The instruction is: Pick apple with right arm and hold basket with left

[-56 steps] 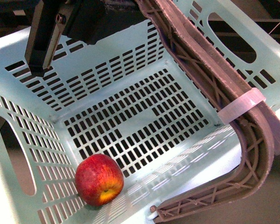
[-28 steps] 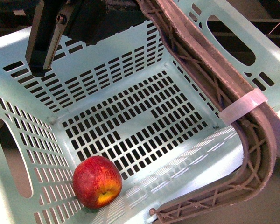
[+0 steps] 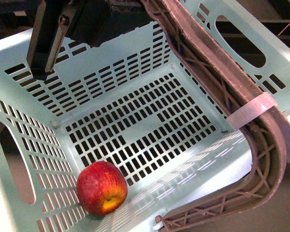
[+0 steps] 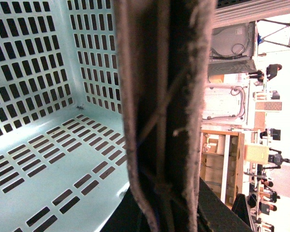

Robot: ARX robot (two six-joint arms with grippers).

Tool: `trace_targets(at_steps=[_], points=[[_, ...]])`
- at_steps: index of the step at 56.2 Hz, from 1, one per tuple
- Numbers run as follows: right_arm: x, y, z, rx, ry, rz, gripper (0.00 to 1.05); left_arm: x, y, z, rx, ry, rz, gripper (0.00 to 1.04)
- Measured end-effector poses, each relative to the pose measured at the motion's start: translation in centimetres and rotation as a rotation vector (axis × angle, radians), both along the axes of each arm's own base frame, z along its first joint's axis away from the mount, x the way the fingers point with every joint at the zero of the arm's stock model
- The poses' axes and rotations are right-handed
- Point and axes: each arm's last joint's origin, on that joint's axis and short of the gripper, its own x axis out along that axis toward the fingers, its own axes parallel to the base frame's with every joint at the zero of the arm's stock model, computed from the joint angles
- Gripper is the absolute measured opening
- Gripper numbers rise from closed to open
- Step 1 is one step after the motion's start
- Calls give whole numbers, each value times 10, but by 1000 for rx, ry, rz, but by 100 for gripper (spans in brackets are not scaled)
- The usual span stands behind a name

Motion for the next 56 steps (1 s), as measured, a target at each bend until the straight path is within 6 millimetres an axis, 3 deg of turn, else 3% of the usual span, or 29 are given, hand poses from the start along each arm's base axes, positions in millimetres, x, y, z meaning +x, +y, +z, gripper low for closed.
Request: trace_targets(at_steps=[22, 30, 48, 53, 56], points=[[-11, 0, -3, -1, 6, 0, 5, 0, 0, 0, -2, 2, -1, 8], [-11, 0, -3, -1, 6, 0, 28, 0, 0, 0, 0, 0, 0, 8], [-11, 0, -3, 0, 5, 0, 95, 0, 0, 0, -1, 0, -1, 8], [-11, 0, -3, 0, 5, 0, 96, 0, 0, 0, -1, 1, -2, 8], [-11, 0, -3, 0, 5, -1, 96, -1, -3, 0, 30, -21, 93, 8]])
